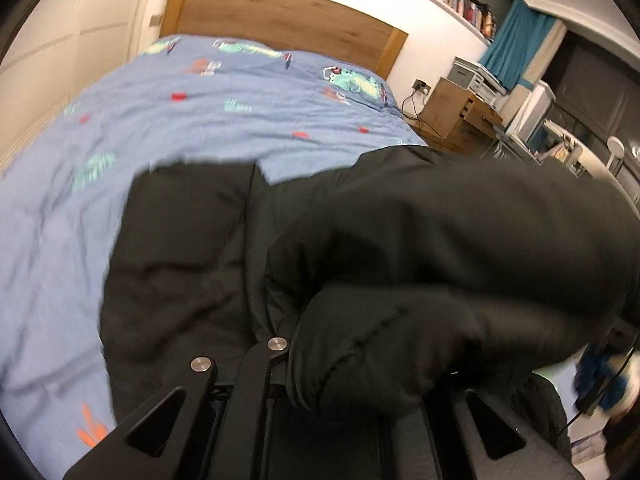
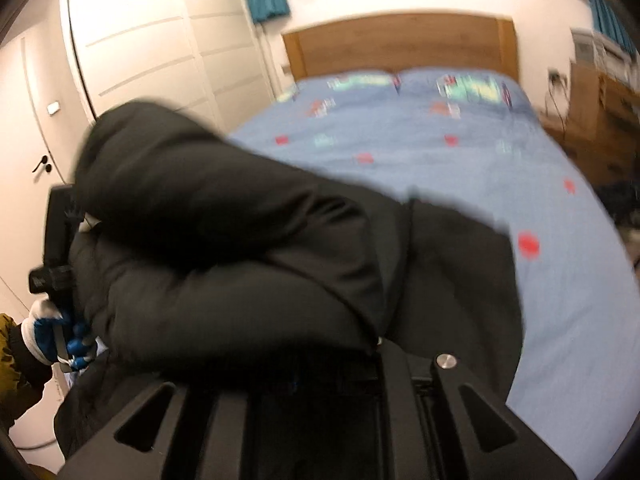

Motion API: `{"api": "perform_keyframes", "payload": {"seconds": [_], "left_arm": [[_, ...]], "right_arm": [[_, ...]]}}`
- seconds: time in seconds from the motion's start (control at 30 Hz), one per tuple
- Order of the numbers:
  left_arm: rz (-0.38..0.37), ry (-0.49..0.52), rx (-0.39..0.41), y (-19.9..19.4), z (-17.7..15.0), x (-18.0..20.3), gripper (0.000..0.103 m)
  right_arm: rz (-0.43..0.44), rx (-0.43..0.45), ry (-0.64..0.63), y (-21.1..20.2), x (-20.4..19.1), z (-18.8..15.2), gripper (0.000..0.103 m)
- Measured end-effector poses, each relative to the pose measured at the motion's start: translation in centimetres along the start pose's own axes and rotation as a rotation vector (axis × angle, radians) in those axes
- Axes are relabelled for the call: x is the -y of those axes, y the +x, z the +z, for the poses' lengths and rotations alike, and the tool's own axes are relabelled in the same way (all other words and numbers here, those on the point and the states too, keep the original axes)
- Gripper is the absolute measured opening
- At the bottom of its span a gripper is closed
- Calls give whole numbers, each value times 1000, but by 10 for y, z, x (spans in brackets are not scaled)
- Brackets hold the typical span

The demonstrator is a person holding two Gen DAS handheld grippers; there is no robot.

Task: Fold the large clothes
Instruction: 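Carry the gripped hood over onto the jacket body with both tools and open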

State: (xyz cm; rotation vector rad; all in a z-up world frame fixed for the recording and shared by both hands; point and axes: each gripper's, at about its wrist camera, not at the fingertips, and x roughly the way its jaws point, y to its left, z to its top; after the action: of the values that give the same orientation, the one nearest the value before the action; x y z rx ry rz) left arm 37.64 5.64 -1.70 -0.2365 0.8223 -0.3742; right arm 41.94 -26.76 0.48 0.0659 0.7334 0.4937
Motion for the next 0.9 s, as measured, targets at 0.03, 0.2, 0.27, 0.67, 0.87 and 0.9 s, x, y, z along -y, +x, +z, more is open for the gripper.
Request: {"api": "perform_keyframes", "payload": {"seconds": [0.03,0.2,0.27,0.67,0.87,0.9], "left_arm": [[-1,-6,2,1,-4,-1,9],[0,12,-13,11,-15,-2,10],[8,22,-8,11,-14,2,14],[47,18,25,-3,-18,22,41],[108,81,104,-22,-29,35,70],[106,84,122,-26,-31,35,72]], "right_arm": [[-11,-24,8,5,2,-14,12],[-36,-54,26,21,16,-49,15],[-31,-47,41,25,21,-51,15],[-97,-26,-6,11,10,-62,40],[-152,-32,-15,-13,1,-74,46],[-158,-33,-14,-18,0,-77,46]]}}
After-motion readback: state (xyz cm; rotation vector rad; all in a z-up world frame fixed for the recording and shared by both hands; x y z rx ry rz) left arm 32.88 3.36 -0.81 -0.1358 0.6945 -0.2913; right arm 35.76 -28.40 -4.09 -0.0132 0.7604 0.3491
